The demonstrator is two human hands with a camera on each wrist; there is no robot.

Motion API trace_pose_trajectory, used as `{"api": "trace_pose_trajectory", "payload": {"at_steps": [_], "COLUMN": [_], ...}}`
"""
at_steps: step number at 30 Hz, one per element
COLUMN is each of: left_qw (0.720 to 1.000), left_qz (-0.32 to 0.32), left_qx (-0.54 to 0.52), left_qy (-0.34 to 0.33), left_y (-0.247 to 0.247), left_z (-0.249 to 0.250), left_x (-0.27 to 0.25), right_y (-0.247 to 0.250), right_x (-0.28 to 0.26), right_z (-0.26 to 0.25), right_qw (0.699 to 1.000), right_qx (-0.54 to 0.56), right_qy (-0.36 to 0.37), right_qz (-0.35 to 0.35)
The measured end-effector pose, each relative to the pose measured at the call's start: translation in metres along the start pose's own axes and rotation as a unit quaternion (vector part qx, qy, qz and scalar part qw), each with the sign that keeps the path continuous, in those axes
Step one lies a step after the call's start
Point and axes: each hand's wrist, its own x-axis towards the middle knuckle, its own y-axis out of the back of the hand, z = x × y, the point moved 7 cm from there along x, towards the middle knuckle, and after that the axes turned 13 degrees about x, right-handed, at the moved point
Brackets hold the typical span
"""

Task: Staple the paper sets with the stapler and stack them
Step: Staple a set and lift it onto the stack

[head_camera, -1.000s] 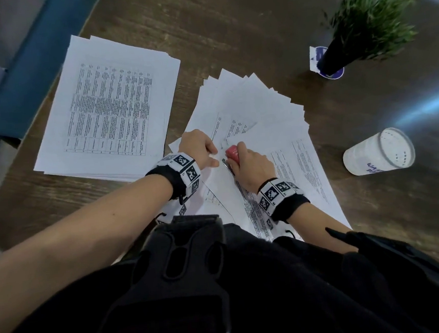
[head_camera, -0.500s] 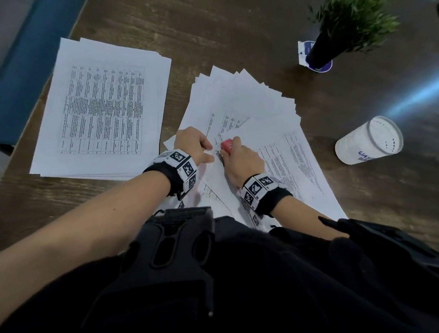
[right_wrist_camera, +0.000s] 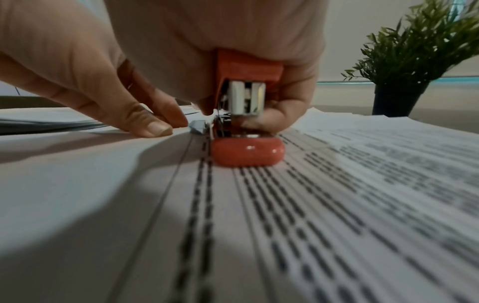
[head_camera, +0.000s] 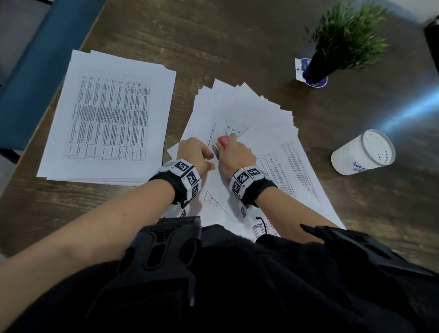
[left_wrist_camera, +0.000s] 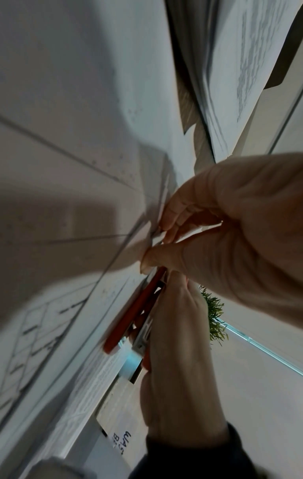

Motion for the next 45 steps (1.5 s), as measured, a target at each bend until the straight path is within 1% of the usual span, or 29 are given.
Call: {"api": "trace_pose_trajectory", "payload": {"at_steps": [4,7,10,14,18,21,25,27,29,31,32,33,35,36,38,41,45], "left_qw": [1.000,1.000,0.999,0.999,0.998,0.997,0.994,0.993,0.990,0.989,0.992,0.996,0.999,0.999,0.997,0.992,0.991], "left_qz": [0.002,-0.004,-0.021,-0.006,-0.034,-0.063,-0.092,-0.112,-0.126,-0.097,-0.072,-0.049,-0.029,-0.036,-0.055,-0.055,-0.063], "left_qx": [-0.016,-0.016,-0.004,-0.032,0.031,0.044,0.042,0.006,-0.057,-0.115,-0.108,-0.078,-0.025,-0.019,-0.054,-0.111,-0.119], "left_qy": [0.003,-0.013,-0.026,-0.030,-0.043,-0.032,-0.041,-0.047,-0.036,0.002,0.014,0.022,0.022,0.020,0.013,-0.003,-0.010], "left_y": [-0.001,-0.001,0.001,0.006,-0.006,-0.014,-0.015,-0.015,-0.013,-0.005,0.001,0.006,0.012,0.012,0.007,0.003,-0.001], "left_z": [-0.001,-0.002,0.002,0.014,0.028,0.028,0.024,0.018,0.012,0.003,-0.002,-0.005,-0.010,-0.013,-0.015,-0.013,-0.011], "left_x": [-0.001,0.000,0.001,-0.004,-0.013,-0.014,-0.011,-0.009,-0.008,-0.004,-0.002,-0.001,0.000,0.000,-0.002,-0.007,-0.008], "right_y": [0.005,0.006,0.011,0.021,0.025,0.024,0.028,0.029,0.031,0.032,0.032,0.032,0.029,0.027,0.024,0.022,0.023], "right_x": [0.001,-0.005,-0.011,-0.020,-0.030,-0.034,-0.037,-0.038,-0.038,-0.036,-0.036,-0.034,-0.034,-0.034,-0.035,-0.035,-0.033], "right_z": [-0.001,0.006,0.016,0.029,0.035,0.037,0.039,0.039,0.042,0.048,0.050,0.052,0.053,0.054,0.055,0.057,0.058], "right_qw": [0.999,0.997,0.992,0.978,0.965,0.964,0.968,0.972,0.976,0.980,0.982,0.984,0.988,0.989,0.991,0.991,0.991], "right_qx": [0.014,0.066,0.121,0.197,0.237,0.237,0.220,0.203,0.187,0.171,0.165,0.159,0.146,0.138,0.130,0.127,0.125], "right_qy": [0.027,0.036,0.020,0.007,0.015,0.020,0.031,0.034,0.031,0.019,0.013,0.009,0.010,0.010,0.002,-0.009,0.002], "right_qz": [-0.010,-0.007,0.019,0.070,0.113,0.120,0.117,0.110,0.107,0.100,0.090,0.078,0.050,0.041,0.036,0.045,0.051]}}
